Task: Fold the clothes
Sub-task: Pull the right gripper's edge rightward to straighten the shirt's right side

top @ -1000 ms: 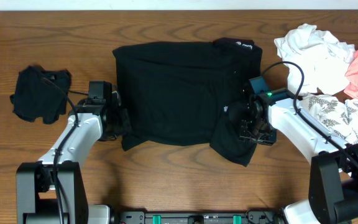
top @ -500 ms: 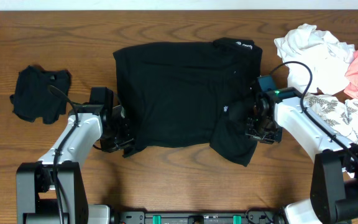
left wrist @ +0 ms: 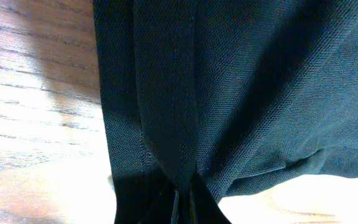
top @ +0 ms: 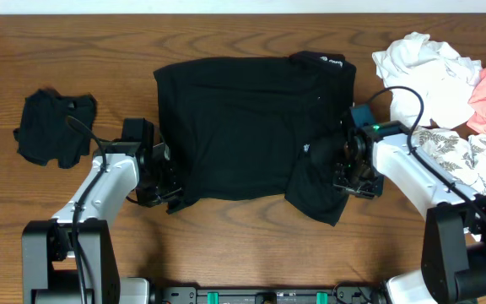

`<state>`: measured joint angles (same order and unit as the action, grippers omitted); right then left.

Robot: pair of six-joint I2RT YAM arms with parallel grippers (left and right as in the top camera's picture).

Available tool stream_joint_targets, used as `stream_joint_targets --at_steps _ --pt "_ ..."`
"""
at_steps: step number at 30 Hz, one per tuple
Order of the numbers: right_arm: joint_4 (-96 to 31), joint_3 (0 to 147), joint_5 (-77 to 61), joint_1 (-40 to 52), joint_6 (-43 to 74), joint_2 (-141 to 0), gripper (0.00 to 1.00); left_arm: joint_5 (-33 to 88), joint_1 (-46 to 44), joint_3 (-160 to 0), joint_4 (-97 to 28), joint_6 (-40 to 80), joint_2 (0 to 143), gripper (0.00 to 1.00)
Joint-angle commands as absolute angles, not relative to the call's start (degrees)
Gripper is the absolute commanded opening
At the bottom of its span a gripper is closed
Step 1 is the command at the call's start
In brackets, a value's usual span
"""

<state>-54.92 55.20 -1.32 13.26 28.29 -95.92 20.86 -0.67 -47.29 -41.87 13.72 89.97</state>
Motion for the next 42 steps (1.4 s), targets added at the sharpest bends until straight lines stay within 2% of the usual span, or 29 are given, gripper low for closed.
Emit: stream_joint_targets --at_steps 1,3,5,7,8,9,16,27,42 --pt "-53.06 52.16 -1.96 14.09 28.71 -95.59 0.38 21.39 -0.69 -47.70 -41.91 14.04 89.14 0.06" --pt "-50.96 50.15 -3.73 14.20 28.69 -95.59 0.38 21.39 -0.69 -47.70 -41.76 14.04 89.14 0.06" --pt "-49.23 48.58 -4.97 14.26 28.71 -95.59 0.34 21.41 -0.69 -47.70 -41.63 14.04 89.14 0.06" --pt "-48.47 47.92 -4.97 14.26 28.71 -95.59 0.18 21.41 -0.69 -47.70 -41.50 14.04 89.14 0.06" --pt "-48.38 47.92 -4.95 14.26 28.69 -95.59 0.05 21.41 -0.69 -47.70 -41.50 14.04 89.14 0.06" --pt "-48.16 47.94 -4.95 14.26 28.71 -95.57 0.01 21.41 -0.69 -47.70 -41.50 14.04 89.14 0.06" --pt "-47.81 50.04 -4.27 12.16 28.69 -95.48 0.01 21.43 -0.69 -47.70 -44.99 13.80 89.14 0.06" --pt "-50.43 55.07 -2.37 1.69 26.24 -95.46 0.01 21.43 -0.69 -47.70 -47.99 12.34 89.14 0.06" --pt "-55.55 55.07 8.01 -0.34 26.26 -95.46 0.01 16.84 -0.69 -47.70 -54.85 12.32 89.14 0.06"
